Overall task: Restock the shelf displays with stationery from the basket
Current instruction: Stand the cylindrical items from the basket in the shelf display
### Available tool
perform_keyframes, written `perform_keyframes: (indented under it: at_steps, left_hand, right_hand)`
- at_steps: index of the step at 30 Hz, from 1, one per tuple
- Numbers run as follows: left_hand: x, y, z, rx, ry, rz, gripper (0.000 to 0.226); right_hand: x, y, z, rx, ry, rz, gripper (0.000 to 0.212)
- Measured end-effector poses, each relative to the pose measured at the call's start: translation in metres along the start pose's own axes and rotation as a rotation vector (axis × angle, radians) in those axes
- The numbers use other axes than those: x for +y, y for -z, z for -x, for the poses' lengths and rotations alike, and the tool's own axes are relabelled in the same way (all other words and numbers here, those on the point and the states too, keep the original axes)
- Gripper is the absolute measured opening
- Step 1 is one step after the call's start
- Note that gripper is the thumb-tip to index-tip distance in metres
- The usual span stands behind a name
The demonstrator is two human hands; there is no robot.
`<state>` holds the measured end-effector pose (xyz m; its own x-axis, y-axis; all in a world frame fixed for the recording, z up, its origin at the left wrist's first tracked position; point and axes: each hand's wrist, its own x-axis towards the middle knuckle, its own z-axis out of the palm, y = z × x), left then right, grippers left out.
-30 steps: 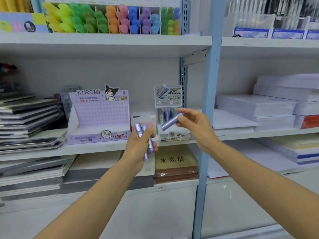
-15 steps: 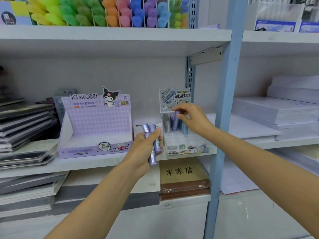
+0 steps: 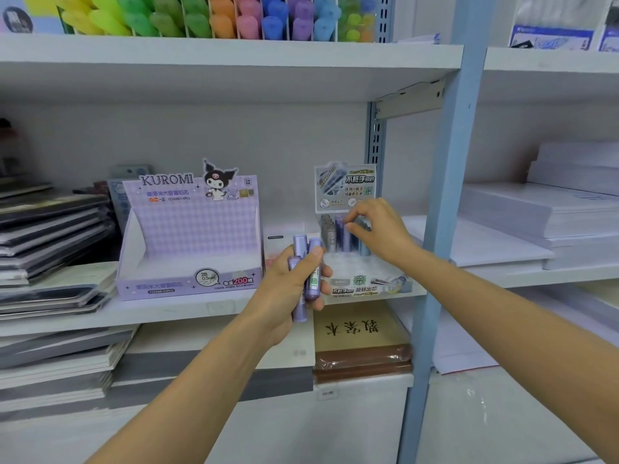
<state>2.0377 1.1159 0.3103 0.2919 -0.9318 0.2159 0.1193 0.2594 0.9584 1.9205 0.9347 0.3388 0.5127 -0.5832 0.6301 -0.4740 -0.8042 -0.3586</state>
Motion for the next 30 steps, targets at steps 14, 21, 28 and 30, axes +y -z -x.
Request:
perform_keyframes:
  at_steps: [14,21,28,30]
  left_hand:
    - [-0.003,-0.009,0.009,-0.041,-0.032,-0.08,0.023]
    - [0.007,-0.016,0.02,-0.091,-0.004,-0.076,0.03]
    - [0.014,-0.007,0.017,0.039,-0.007,-0.02,0.026]
    - [0.012,-0.006,0.015,0.1,-0.026,-0.007,0.012]
  right_hand:
    - [-0.054,0.026,0.053,-0.293,0.024,-0.759,0.023]
    - [-0.045,0.036,0.064,-0.379,-0.019,-0.877,0.021]
    - [-0.039,0.046,0.071,-0.059,-0.225,-0.991,0.017]
    - [-0.042,0.044,0.077,-0.076,-0.242,-0.973,0.018]
